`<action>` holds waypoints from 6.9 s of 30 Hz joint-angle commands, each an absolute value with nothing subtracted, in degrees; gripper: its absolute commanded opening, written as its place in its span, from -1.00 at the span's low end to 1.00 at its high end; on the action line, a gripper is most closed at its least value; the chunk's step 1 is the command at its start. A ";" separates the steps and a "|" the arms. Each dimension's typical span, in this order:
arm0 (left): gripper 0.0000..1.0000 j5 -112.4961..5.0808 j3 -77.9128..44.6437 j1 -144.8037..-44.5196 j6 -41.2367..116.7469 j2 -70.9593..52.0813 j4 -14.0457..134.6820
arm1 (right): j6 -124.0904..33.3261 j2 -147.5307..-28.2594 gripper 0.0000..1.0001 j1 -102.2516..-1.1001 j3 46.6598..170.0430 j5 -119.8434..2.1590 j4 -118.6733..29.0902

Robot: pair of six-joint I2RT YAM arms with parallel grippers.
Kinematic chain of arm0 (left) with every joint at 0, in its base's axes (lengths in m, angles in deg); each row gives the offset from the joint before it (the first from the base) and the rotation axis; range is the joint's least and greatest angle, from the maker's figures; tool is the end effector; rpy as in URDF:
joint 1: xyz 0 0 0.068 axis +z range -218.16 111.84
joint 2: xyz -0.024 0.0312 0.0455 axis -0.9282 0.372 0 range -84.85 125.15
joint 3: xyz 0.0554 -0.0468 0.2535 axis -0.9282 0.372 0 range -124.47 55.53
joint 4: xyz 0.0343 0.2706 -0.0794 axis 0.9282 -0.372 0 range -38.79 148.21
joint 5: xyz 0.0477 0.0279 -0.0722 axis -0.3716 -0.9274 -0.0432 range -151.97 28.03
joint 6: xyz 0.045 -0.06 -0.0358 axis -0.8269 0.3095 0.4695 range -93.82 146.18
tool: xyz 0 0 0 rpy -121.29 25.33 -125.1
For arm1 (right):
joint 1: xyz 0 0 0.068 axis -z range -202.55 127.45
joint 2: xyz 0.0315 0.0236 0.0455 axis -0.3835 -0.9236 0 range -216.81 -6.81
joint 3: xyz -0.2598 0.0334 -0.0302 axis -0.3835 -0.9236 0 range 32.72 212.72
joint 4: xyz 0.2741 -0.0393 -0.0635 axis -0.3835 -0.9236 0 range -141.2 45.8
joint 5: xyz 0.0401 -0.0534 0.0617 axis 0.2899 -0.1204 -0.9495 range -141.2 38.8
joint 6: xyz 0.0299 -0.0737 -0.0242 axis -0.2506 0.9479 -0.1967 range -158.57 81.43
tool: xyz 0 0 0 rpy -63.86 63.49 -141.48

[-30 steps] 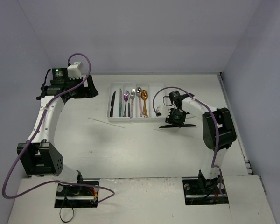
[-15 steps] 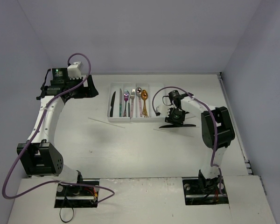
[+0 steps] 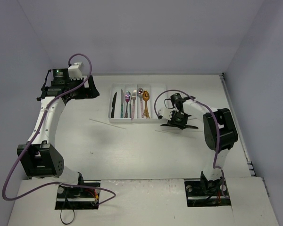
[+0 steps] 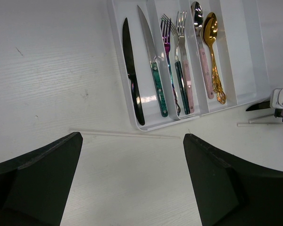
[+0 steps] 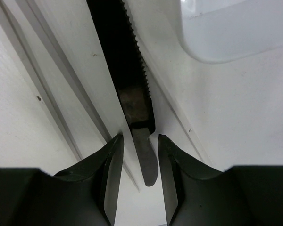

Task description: Sort the eating utensils into containers

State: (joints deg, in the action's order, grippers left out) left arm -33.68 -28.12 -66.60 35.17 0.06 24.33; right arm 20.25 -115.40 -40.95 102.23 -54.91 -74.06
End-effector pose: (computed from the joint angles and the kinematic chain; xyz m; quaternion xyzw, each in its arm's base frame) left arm 0.3813 -0.0241 0.3418 0.0330 0.8673 -0.2454 0.4317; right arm 0.3786 0.1308 0.0952 -0.6178 0.7642 -0.0332 0.1824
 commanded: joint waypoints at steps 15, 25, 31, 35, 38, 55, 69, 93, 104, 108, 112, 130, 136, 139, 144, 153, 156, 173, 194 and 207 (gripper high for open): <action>0.75 -34.16 -28.14 -66.49 34.98 -3.24 27.88 | 17.68 -110.70 -1.00 -44.48 95.86 -56.53 -75.91; 0.81 -34.25 -24.52 -64.99 43.79 -7.97 36.69 | 10.47 -100.93 -1.00 -43.93 107.25 -64.35 -83.53; 0.80 -27.50 -17.93 -64.91 49.52 -13.01 48.04 | 4.91 -97.66 -1.00 -43.55 114.48 -72.15 -84.43; 0.79 -23.52 -13.79 -64.91 52.61 -14.79 51.77 | -5.39 -101.70 -1.00 -43.55 122.97 -81.80 -83.53; 0.71 -21.35 -13.12 -64.91 54.00 -14.47 52.15 | -15.05 -106.73 -1.00 -44.04 129.73 -87.20 -79.43; 0.82 -37.62 -18.90 -53.69 54.32 -13.62 32.21 | -62.76 -133.90 -1.00 -55.77 159.57 -78.02 -58.38; 0.82 -38.85 -14.83 -52.08 54.19 -15.04 29.78 | -78.94 -144.12 -1.00 -57.35 161.61 -72.81 -53.12; 0.74 -24.16 -14.02 -52.25 20.92 -9.62 33.55 | -72.01 -145.38 0.05 -57.06 162.23 -79.78 -47.98; 0.00 -9.56 -24.24 -55.31 -46.89 8.53 5.45 | -58.57 -128.49 0.13 -44.30 153.56 -89.72 -47.84; -0.10 -12.87 -31.26 -58.87 -64.87 17.63 -5.71 | -53.93 -120.92 0.10 -35.01 145.03 -89.44 -48.57; -0.12 -20.35 -33.84 -62.78 -74.04 22.43 -9.81 | -51.51 -115.65 0.08 -28.68 138.41 -89.61 -50.25; -0.12 -41.63 -44.30 -71.40 -78.16 36.59 -11.90 | -46.30 -105.92 0.07 -22.79 127.36 -87.59 -53.90; -0.15 -45.15 -44.25 -74.05 -74.96 37.97 -11.78 | -46.24 -105.49 0.07 -21.21 126.73 -87.35 -54.27; -0.30 -47.54 -42.23 -75.60 -72.74 37.59 -11.57 | -46.04 -105.34 0.07 -20.97 126.50 -87.15 -54.39; -0.57 -47.91 -37.95 -77.36 -68.19 34.60 -10.18 | -45.52 -104.66 0.06 -20.54 125.73 -86.72 -54.57; -1.00 -49.37 -21.63 -82.47 -60.86 24.40 -1.57 | -44.81 -102.80 0.01 -19.78 124.09 -86.55 -55.16; -1.00 -47.82 -18.14 -85.03 -57.79 20.20 -1.46 | -44.63 -101.98 -0.01 -19.65 123.13 -86.53 -55.28; -1.00 -14.33 -31.37 -88.20 -16.17 4.78 -2.42 | -43.15 -99.36 0.64 -15.73 123.54 -96.88 -55.38; -1.00 -9.86 -21.96 -87.50 54.05 1.64 50.38 | -48.60 -107.14 0.67 -41.13 133.38 -107.74 -53.22; -1.00 -10.50 -20.71 -87.85 53.80 1.19 53.47 | -62.79 -114.82 0.20 -43.89 135.84 -109.68 -41.51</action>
State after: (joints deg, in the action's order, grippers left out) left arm -10.63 -20.48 -87.60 53.49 5.10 48.56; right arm -57.71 -114.69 -42.94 132.30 -106.96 -50.31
